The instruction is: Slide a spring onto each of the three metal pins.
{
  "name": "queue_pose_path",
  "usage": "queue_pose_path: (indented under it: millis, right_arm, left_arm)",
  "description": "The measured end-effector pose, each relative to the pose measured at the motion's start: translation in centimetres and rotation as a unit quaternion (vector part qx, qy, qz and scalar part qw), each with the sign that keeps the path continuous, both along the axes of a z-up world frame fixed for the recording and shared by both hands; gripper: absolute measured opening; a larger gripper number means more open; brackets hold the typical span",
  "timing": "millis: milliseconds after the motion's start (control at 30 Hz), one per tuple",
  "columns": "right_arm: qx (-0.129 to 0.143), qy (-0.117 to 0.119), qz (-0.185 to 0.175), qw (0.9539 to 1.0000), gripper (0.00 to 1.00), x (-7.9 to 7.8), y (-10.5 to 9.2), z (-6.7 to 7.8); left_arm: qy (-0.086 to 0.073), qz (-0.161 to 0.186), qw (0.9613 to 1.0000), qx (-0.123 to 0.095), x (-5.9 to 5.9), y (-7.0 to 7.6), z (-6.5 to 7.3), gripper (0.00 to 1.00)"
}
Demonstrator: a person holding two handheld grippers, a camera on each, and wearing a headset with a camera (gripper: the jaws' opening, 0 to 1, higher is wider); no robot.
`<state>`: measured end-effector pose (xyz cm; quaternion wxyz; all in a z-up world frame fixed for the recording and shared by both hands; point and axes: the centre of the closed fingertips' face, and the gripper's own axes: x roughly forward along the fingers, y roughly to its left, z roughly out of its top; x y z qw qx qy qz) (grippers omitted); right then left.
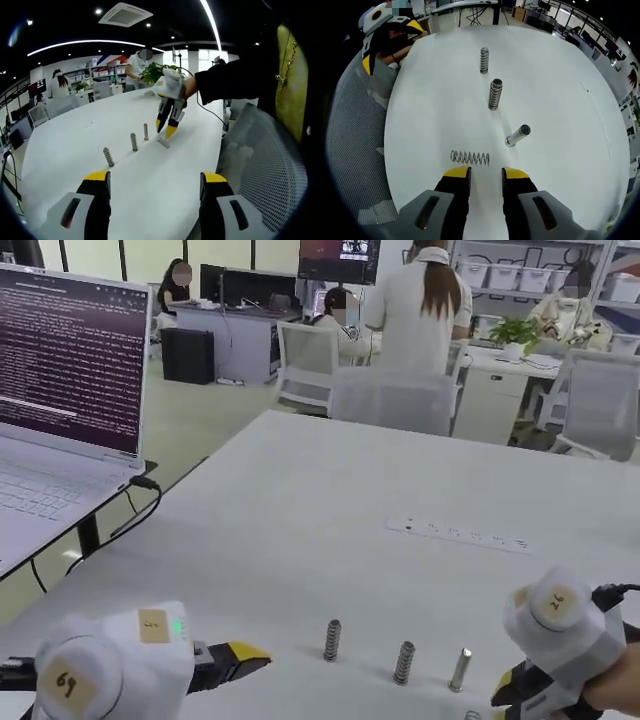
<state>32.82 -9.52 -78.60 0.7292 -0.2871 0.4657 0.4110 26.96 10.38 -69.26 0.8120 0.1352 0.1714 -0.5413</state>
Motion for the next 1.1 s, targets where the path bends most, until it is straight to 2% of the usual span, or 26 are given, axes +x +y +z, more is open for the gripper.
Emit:
queue_pose_path:
  millis: [500, 833, 1100]
  right_arm:
    - [0.014, 0.013, 0.022, 0.9996, 0.18, -0.1, 1.7, -0.5]
    - [0.024, 0.012, 0.032, 0.9991, 0.2, 0.0, 2.5, -0.3]
    - [0.023, 0.017, 0.033, 0.9991, 0.17, -0.1, 2.7, -0.4]
  left_arm:
    - [0.003, 0.005, 1.0, 0.003, 0.1, 0.3, -0.2, 0.67]
    - [0.003, 0.006, 1.0, 0.004, 0.0, 0.5, -0.3, 0.66]
    - [0.005, 0.007, 0.9999, 0.005, 0.1, 0.6, -0.4, 0.66]
